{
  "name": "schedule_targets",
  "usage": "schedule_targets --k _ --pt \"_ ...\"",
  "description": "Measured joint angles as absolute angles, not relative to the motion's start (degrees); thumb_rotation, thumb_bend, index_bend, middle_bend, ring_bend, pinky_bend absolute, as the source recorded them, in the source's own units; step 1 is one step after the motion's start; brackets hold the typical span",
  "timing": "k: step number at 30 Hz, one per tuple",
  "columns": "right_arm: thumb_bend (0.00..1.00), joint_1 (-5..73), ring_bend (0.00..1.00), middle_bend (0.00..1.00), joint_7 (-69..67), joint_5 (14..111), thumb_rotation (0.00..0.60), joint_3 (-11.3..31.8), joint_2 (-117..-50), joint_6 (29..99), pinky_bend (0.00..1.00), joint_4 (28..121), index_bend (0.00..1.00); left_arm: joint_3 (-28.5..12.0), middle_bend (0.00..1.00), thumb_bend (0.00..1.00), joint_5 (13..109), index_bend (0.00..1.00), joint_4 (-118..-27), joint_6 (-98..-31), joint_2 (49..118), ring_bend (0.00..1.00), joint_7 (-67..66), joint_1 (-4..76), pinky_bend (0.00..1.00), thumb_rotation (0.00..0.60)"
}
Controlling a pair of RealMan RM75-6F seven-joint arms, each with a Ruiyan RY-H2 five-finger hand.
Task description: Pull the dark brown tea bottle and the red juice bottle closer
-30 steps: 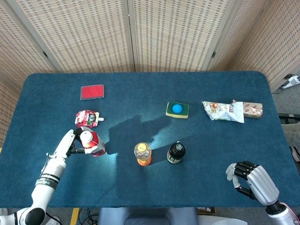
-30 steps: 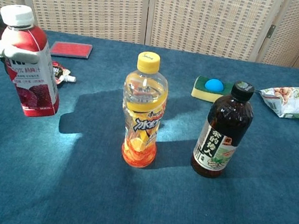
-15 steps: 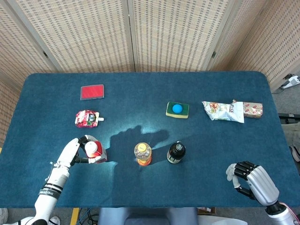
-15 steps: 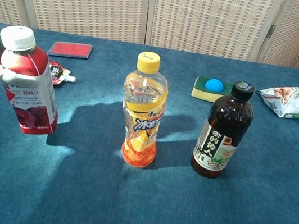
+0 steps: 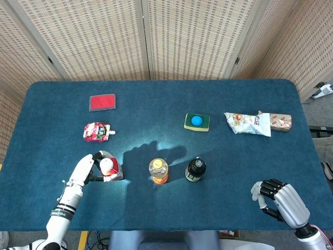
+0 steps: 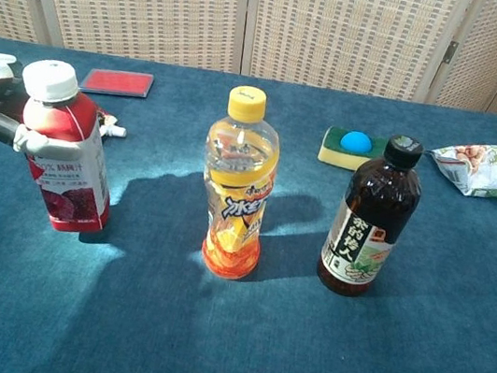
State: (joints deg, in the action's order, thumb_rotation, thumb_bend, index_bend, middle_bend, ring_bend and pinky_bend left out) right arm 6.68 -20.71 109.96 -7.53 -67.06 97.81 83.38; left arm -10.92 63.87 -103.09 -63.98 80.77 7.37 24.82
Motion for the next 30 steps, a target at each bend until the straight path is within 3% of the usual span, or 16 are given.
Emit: schedule_targets --k 21,26,30 --pt "0.27 6.81 0.47 0.51 -20.72 109.73 0.600 -7.51 -67.12 97.40 0.52 83.36 0.60 -10.29 0.43 0.07 62.91 0.51 -99.97 -62.04 82.10 0.40 7.50 25.05 0.52 0.600" --pt "0.27 6.81 0.47 0.51 -20.69 109.74 0.600 -7.52 -67.12 97.39 0.52 83.34 0.60 -10.15 0.33 0.07 63.69 0.43 -99.01 -62.30 82.70 0.35 8.30 24.75 0.52 0.600" --pt "0.27 6.81 0.47 0.51 -20.65 109.73 0.600 -7.49 -67.14 97.40 0.52 83.37 0.60 -9.96 0.16 0.07 64.18 0.26 -98.92 -61.92 82.41 0.26 8.92 24.63 0.51 0.600"
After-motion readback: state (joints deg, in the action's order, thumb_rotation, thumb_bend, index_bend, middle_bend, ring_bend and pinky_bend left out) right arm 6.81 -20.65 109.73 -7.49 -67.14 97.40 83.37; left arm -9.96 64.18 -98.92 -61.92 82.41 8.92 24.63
